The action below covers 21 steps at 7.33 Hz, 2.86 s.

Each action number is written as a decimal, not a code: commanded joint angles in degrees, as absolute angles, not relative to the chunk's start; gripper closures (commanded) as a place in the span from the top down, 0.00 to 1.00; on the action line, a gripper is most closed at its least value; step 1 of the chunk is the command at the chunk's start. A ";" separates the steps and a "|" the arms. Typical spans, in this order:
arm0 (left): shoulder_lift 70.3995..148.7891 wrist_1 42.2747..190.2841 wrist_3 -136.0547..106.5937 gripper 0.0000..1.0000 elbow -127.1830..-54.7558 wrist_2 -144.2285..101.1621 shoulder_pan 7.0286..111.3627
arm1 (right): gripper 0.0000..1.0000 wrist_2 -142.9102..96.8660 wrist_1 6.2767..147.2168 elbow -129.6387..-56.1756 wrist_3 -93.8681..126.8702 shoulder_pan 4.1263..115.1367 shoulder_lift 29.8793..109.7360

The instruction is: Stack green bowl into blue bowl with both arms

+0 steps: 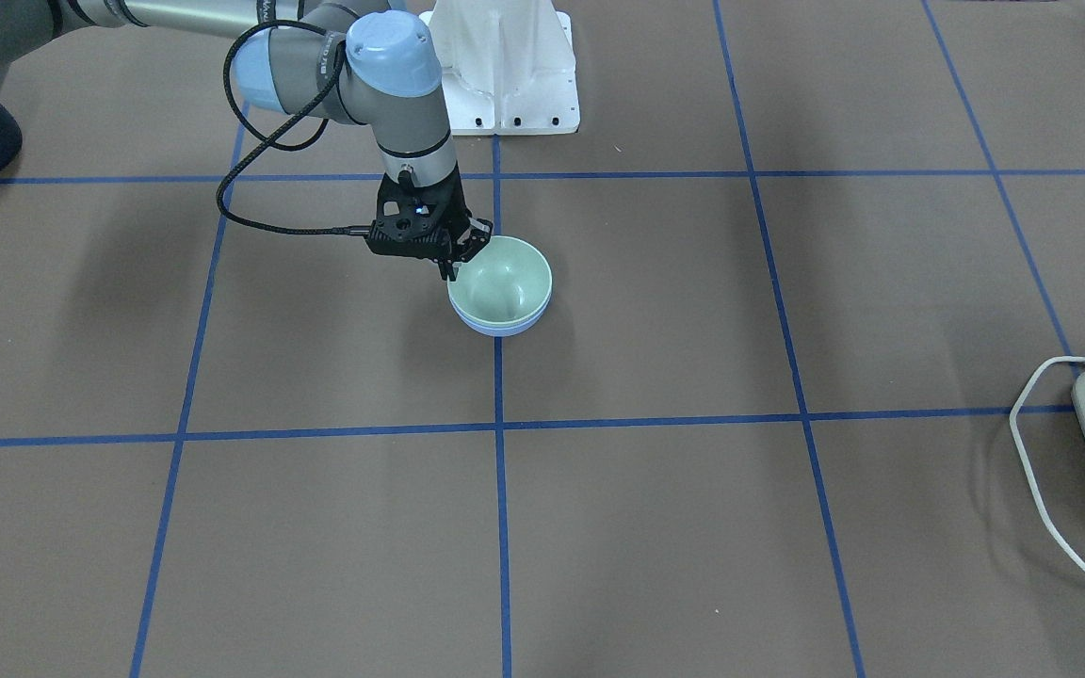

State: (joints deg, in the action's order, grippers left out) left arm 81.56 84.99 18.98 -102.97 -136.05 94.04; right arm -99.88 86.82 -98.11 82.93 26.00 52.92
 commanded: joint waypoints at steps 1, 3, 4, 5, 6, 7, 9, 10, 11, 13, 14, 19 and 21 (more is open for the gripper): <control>81.56 84.99 18.98 0.98 -102.83 -136.05 94.04 | 1.00 -94.08 87.45 -98.09 82.45 26.10 53.09; 81.47 84.99 18.98 0.98 -102.83 -136.05 94.04 | 1.00 -98.40 87.54 -99.31 78.23 30.64 53.26; 81.47 84.90 18.98 0.98 -102.75 -136.05 94.04 | 1.00 -101.57 87.54 -101.49 75.44 34.94 54.74; 81.47 84.90 18.90 0.98 -102.74 -136.05 94.04 | 1.00 -106.91 89.71 -103.78 68.36 40.29 56.76; 81.47 84.82 18.81 0.98 -102.83 -135.88 94.04 | 1.00 -111.84 90.95 -103.97 58.89 46.17 57.82; 81.47 84.73 18.55 0.98 -103.01 -135.70 94.04 | 1.00 -115.71 90.97 -103.80 50.10 51.54 60.44; 81.56 84.73 14.71 0.98 -103.53 -135.88 94.04 | 1.00 -123.45 90.79 -103.71 32.17 62.17 69.12; 81.56 84.64 13.63 0.98 -104.49 -135.79 94.04 | 1.00 -125.05 90.62 -103.54 24.08 66.49 73.69; 81.56 84.73 13.97 0.98 -104.68 -135.88 94.04 | 1.00 -126.03 90.44 -103.54 17.03 70.62 78.79; 81.48 84.64 14.06 0.98 -104.59 -135.79 94.04 | 1.00 -129.71 90.26 -104.50 9.36 78.36 90.03; 80.95 84.64 14.15 0.98 -104.42 -135.88 94.04 | 1.00 -129.99 90.18 -105.02 5.84 81.97 95.13; 79.72 84.81 14.15 0.98 -103.89 -135.79 94.04 | 1.00 -129.20 90.18 -105.38 4.75 88.24 101.86; 79.37 84.81 14.15 0.98 -104.15 -136.05 94.04 | 1.00 -129.37 90.18 -105.03 4.75 88.24 102.39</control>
State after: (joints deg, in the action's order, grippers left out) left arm 79.62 84.81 14.15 -103.99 -135.96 94.04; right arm -129.26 90.21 -105.17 4.77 88.19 101.96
